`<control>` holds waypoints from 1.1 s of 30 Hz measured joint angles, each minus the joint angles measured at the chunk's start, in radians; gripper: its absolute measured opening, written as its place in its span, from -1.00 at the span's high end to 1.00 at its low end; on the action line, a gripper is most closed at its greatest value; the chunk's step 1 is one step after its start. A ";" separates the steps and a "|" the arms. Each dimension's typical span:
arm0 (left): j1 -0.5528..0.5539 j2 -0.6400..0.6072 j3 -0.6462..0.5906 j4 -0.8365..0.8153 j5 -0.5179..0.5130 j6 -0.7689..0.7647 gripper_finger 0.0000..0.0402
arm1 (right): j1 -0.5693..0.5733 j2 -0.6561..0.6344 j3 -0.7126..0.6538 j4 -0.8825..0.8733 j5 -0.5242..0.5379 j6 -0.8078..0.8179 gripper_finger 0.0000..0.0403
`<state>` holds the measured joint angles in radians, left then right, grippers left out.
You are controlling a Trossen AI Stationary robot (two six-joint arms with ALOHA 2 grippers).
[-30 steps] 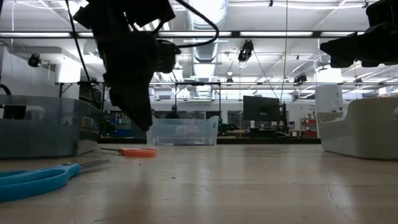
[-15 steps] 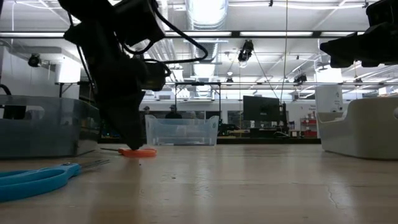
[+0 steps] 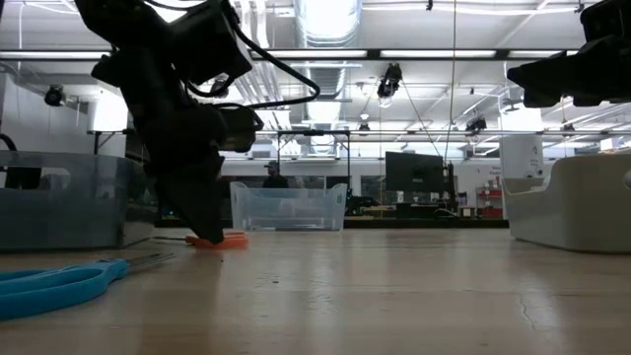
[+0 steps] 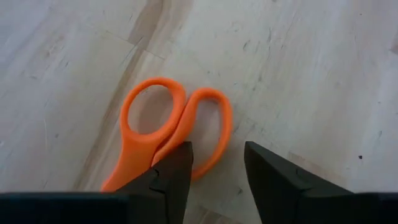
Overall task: Pick & Place Paint Supplies
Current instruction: Put the orange scissors into the black bin
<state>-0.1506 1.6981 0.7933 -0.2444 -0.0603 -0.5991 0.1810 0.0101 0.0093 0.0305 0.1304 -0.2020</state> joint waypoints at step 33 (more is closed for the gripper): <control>0.009 -0.022 0.113 -0.095 -0.028 -0.010 0.96 | 0.000 -0.001 0.000 0.000 0.000 0.000 0.55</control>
<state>-0.1413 1.6759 0.9067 -0.3396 -0.0886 -0.6095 0.1810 0.0093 0.0097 0.0307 0.1308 -0.2016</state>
